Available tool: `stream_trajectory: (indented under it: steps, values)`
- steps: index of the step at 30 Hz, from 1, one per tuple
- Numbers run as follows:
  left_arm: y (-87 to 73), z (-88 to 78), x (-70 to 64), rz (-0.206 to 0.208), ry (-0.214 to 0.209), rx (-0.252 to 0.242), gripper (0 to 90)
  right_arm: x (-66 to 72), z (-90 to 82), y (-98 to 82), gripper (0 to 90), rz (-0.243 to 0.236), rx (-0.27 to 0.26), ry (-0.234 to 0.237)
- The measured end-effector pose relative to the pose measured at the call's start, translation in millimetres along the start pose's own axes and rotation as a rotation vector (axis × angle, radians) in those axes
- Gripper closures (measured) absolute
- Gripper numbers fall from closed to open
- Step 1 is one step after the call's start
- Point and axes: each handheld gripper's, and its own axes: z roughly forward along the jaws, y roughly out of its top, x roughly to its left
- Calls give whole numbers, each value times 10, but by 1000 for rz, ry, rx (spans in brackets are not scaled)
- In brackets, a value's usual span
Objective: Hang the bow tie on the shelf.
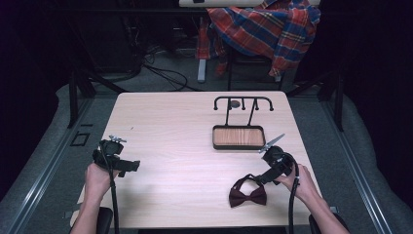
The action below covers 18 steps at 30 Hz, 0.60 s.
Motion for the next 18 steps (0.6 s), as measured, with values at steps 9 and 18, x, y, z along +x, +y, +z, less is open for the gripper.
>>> stream_trajectory:
  steps: [9, 18]
  values:
    - [-4, 9, -4, -1, 6, 6, 0, 89, 92, 74, 460, -39, 38, 16]
    - [-3, 16, -12, 2, 6, 14, 0, 162, 200, 119, 655, -71, 98, -25]
